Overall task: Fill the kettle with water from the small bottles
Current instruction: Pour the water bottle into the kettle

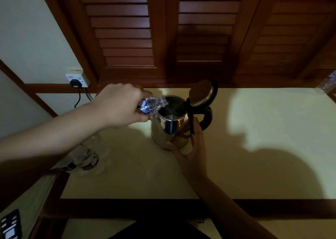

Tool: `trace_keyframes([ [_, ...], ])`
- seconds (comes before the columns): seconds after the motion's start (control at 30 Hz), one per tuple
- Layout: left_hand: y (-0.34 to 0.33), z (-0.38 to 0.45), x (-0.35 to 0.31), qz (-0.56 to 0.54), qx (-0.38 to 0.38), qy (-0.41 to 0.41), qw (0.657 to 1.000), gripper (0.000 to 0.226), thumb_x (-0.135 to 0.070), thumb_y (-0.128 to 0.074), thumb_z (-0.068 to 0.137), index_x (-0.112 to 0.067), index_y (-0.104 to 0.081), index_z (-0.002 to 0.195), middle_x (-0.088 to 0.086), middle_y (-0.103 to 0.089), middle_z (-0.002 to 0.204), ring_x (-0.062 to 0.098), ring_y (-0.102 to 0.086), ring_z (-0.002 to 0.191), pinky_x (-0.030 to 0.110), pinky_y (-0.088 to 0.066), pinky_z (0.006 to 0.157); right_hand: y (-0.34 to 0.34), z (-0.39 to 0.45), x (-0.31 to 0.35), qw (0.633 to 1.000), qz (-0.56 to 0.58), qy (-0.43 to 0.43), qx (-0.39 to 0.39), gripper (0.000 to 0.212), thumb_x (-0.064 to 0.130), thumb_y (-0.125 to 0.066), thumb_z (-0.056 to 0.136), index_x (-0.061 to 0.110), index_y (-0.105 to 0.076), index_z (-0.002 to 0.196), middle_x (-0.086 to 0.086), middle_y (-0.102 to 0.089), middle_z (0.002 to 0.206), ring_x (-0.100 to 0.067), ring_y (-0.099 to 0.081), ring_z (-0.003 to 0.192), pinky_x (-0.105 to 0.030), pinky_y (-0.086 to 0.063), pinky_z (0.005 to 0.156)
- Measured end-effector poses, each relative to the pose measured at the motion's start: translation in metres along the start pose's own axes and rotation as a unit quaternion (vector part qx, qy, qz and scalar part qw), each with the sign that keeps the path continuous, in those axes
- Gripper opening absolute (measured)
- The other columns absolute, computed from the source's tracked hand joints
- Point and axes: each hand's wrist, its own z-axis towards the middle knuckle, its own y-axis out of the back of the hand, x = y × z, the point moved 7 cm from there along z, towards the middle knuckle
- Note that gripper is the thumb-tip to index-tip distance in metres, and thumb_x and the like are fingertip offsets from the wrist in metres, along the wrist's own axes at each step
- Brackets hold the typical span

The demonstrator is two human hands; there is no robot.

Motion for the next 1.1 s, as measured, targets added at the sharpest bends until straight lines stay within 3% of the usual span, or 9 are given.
trace_keyframes([
  [0.67, 0.009, 0.0, -0.001, 0.025, 0.017, -0.023, 0.999, 0.053, -0.065, -0.064, 0.079, -0.037, -0.065, 0.124, -0.007, -0.068, 0.103, 0.023, -0.066, 0.093, 0.034, -0.052, 0.071, 0.002, 0.001, -0.002, 1.0, 0.009, -0.006, 0.004, 0.109, 0.041, -0.09, 0.078, 0.017, -0.03, 0.167, 0.001, -0.04, 0.167, -0.019, -0.042, 0.154, -0.054, -0.05, 0.115],
  [1.1, 0.014, -0.002, -0.005, 0.05, 0.031, -0.035, 0.998, 0.045, -0.063, -0.063, 0.079, -0.038, -0.064, 0.116, -0.009, -0.063, 0.095, 0.022, -0.064, 0.086, 0.031, -0.046, 0.063, 0.001, 0.0, -0.003, 1.0, 0.014, 0.0, 0.009, 0.109, 0.04, -0.09, 0.081, 0.02, -0.028, 0.167, 0.002, -0.037, 0.169, -0.019, -0.039, 0.156, -0.054, -0.049, 0.115],
])
